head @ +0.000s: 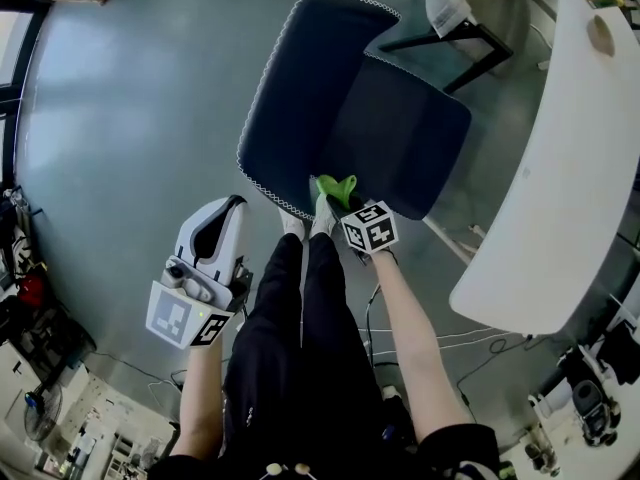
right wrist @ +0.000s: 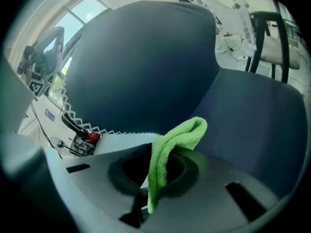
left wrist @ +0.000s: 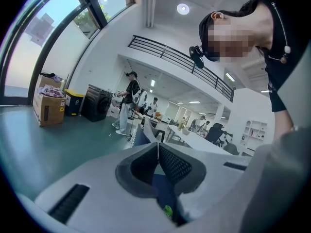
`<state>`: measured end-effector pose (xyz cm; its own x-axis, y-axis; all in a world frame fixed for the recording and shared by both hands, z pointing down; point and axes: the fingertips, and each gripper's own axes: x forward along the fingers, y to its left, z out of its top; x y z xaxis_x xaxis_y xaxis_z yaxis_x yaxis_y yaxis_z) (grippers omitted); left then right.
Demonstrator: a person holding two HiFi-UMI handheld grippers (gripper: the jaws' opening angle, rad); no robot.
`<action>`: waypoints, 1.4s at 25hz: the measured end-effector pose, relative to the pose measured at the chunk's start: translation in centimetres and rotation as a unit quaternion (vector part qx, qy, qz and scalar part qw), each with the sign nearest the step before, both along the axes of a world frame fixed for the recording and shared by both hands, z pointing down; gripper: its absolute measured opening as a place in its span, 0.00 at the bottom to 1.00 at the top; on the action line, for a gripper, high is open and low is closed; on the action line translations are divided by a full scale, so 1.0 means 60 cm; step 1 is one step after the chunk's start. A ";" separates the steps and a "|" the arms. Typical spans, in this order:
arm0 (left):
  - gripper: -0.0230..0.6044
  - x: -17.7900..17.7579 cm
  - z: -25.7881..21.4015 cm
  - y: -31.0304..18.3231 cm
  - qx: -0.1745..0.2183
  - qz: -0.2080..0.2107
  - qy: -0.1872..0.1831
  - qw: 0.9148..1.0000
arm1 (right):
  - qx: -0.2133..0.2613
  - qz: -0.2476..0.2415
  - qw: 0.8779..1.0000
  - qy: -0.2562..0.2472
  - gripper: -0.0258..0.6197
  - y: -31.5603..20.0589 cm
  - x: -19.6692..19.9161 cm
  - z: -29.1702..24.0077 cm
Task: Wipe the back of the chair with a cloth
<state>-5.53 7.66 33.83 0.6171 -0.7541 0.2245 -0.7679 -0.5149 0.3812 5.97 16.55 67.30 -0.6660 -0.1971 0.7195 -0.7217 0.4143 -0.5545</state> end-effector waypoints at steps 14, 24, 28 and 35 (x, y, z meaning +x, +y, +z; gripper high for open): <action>0.06 0.000 -0.039 0.009 0.004 0.022 0.003 1.000 | 0.157 0.062 0.986 -0.020 0.07 -0.077 0.024 -0.228; 0.06 0.035 -0.102 -0.005 0.028 0.061 0.016 0.998 | 0.276 0.130 0.950 -0.060 0.07 -0.116 0.018 -0.458; 0.06 0.053 -0.133 -0.009 0.029 0.078 0.023 0.996 | 0.330 0.149 0.930 -0.072 0.07 -0.126 0.018 -0.563; 0.06 0.087 -0.222 -0.014 0.058 0.097 0.038 0.993 | 0.391 0.174 0.899 -0.089 0.07 -0.127 0.030 -0.713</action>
<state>-0.33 6.81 20.52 0.7651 -0.6376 0.0901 -0.6213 -0.6942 0.3634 7.79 8.90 24.54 -0.5560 -0.8160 0.1580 -0.8124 0.4935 -0.3106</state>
